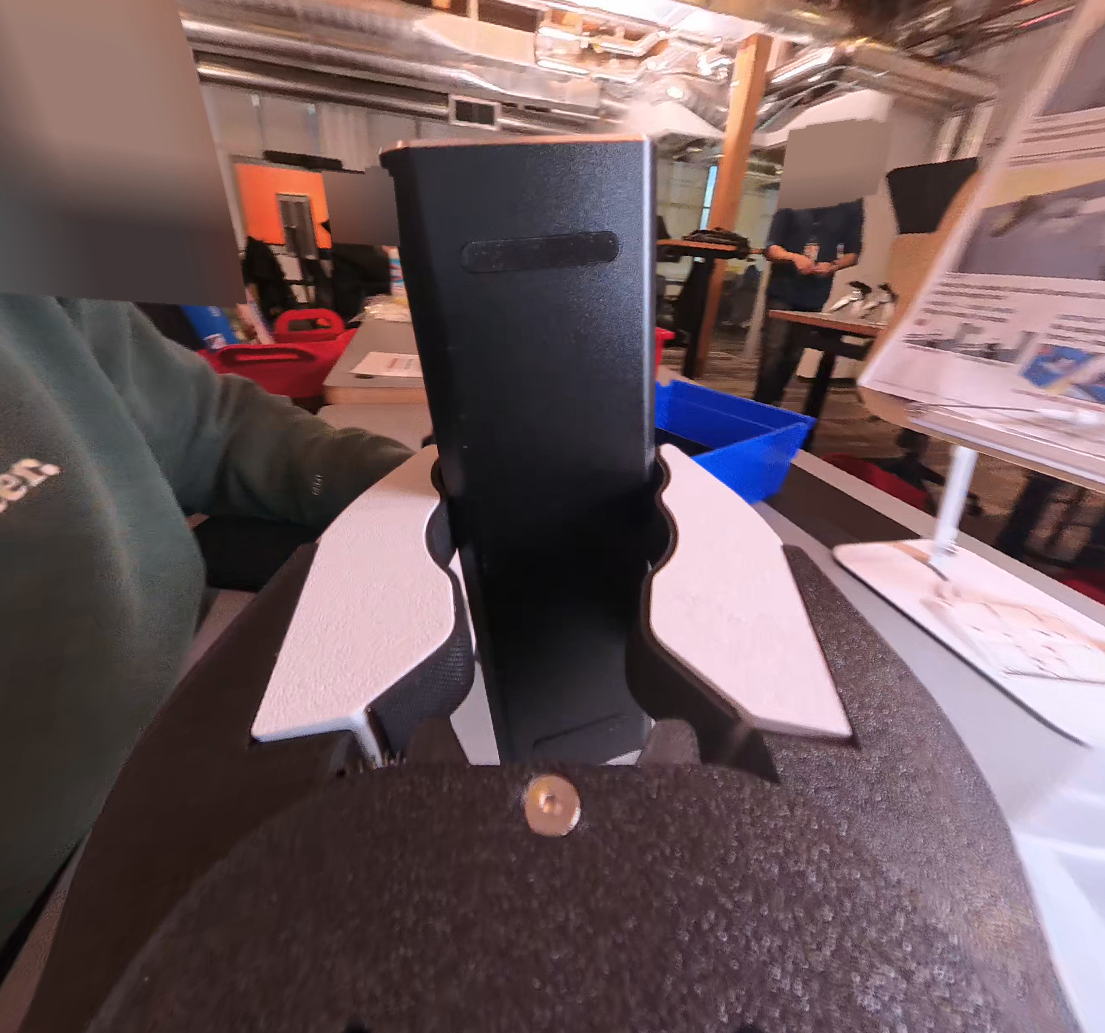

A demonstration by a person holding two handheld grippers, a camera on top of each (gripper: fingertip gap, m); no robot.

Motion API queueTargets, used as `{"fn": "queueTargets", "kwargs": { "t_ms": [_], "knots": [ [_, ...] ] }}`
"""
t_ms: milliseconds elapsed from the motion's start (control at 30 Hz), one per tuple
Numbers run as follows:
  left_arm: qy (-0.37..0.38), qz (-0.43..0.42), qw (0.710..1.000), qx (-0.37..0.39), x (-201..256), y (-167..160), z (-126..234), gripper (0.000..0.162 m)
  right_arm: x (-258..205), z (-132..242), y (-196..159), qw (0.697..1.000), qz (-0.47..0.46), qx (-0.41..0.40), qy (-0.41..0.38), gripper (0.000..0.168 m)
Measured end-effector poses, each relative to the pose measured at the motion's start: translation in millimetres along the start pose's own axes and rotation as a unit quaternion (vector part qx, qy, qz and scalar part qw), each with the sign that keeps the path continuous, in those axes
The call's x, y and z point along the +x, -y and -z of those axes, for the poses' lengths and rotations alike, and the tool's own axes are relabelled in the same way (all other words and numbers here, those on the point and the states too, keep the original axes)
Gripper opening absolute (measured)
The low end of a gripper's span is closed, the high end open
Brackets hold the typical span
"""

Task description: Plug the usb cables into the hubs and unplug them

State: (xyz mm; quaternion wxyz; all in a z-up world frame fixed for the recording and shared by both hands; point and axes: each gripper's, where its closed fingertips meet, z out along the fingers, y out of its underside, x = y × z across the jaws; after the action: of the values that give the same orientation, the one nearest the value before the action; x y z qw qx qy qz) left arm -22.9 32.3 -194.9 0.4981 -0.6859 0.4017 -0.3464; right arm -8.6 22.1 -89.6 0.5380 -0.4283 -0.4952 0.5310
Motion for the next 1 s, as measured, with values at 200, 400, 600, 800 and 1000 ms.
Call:
{"fn": "queueTargets", "kwargs": {
  "t_ms": [200,400,600,800,1000],
  "knots": [
    [-0.022,-0.119,0.992,0.024,41.3,14.5,-31.1,0.077,-53.4,-30.4,-7.5,0.994,0.022,-0.021,0.101,0.063],
    [-0.045,-0.141,0.989,0.013,51.7,18.1,-23.3,0.062,-51.2,-16.5,0.4,0.995,0.018,0.003,0.098,0.062],
    [-0.053,-0.102,0.993,0.004,42.9,20.4,-3.3,0.062,-28.7,-0.8,-12.0,0.997,-0.011,-0.032,0.068,0.063],
    [-0.047,-0.095,0.994,-0.040,34.8,6.6,3.4,0.062,-23.0,1.3,-33.0,0.993,-0.022,-0.089,0.074,0.063],
    [-0.042,-0.084,0.995,-0.047,27.0,2.6,8.2,0.062,-8.9,13.3,-23.7,0.993,-0.024,-0.099,0.053,0.063]
  ]
}}
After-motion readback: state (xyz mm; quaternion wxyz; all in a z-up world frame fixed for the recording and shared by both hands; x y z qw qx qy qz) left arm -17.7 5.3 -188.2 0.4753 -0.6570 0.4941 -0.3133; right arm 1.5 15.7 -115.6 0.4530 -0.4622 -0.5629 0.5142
